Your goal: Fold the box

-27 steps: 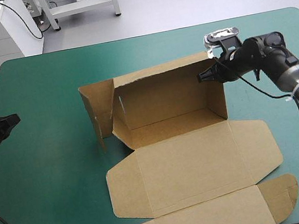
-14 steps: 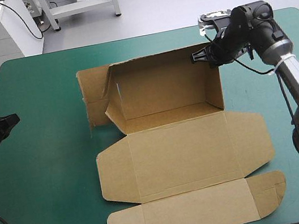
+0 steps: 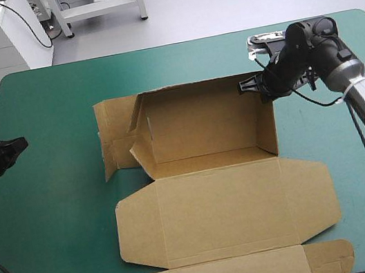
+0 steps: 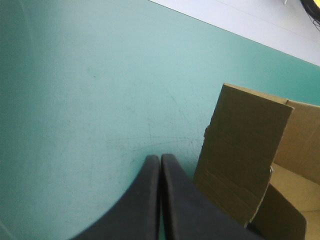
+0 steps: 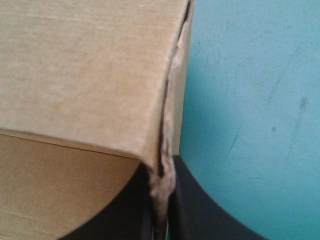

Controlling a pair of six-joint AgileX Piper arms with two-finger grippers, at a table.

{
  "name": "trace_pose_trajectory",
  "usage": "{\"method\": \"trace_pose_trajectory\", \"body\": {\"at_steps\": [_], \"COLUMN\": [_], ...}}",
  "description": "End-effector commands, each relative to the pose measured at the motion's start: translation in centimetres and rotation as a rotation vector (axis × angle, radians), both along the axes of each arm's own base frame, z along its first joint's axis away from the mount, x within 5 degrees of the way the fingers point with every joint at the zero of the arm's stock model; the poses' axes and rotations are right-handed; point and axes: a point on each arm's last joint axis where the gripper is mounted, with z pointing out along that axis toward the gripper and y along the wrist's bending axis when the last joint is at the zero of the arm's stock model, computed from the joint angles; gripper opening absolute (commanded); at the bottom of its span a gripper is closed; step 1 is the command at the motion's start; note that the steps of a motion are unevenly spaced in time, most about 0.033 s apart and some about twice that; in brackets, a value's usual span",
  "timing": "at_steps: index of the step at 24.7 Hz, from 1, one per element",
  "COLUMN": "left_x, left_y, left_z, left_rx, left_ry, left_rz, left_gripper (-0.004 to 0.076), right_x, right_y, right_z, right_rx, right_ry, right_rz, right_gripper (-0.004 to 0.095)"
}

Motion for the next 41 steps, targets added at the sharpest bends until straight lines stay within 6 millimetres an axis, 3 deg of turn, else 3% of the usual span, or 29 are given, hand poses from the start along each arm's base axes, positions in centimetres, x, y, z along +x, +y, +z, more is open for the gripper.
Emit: {"method": "trace_pose_trajectory", "body": {"at_steps": [1, 10, 16, 18, 20, 22, 26, 33, 37, 41], "left_x": [-0.2, -0.1, -0.1, -0.1, -0.1, -0.1, -0.1, -0.1, -0.1, -0.1], "left_y": [-0.5, -0.5, -0.5, -0.5, -0.5, -0.5, -0.5, -0.5, -0.5, -0.5], "left_z": [1.9, 1.9, 1.9, 1.9, 1.9, 1.9, 1.9, 1.9, 1.9, 1.9], "left_rx": [-0.024, -0.026, -0.026, -0.025, -0.016, -0.016, -0.017, -0.017, -0.017, -0.024], "left_ry": [-0.080, -0.087, -0.087, -0.087, -0.088, -0.088, -0.087, -0.087, -0.085, -0.082], "left_rz": [0.012, 0.021, 0.021, 0.021, 0.020, 0.020, 0.017, 0.017, 0.018, 0.021], "left_gripper": [-0.0008, -0.0008, -0.0008, -0.0008, -0.0008, -0.0008, -0.0008, -0.0008, -0.0008, -0.0008], "right_x": [-1.3, 1.9, 3.0, 3.6, 3.8, 4.0, 4.4, 3.4, 1.7, -0.7], "right_y": [-0.3, -0.4, 0.0, 0.2, 0.2, 0.3, 0.4, 0.2, -0.1, -0.3], "right_z": [2.2, -1.1, -1.9, -3.3, -4.9, -5.6, -3.7, -0.6, -0.7, -2.0], "right_rx": [0.009, -0.136, -0.082, -0.092, -0.102, -0.104, -0.078, -0.053, -0.041, -0.024], "right_ry": [-0.057, -0.080, -0.111, -0.063, 0.020, 0.049, 0.009, -0.037, 0.001, 0.083], "right_rz": [0.003, 0.093, 0.045, 0.048, 0.054, 0.056, 0.017, -0.001, -0.045, -0.069], "right_gripper": [0.0003, 0.0003, 0.0003, 0.0006, 0.0088, 0.0247, 0.0552, 0.0606, 0.0606, 0.0606]}}
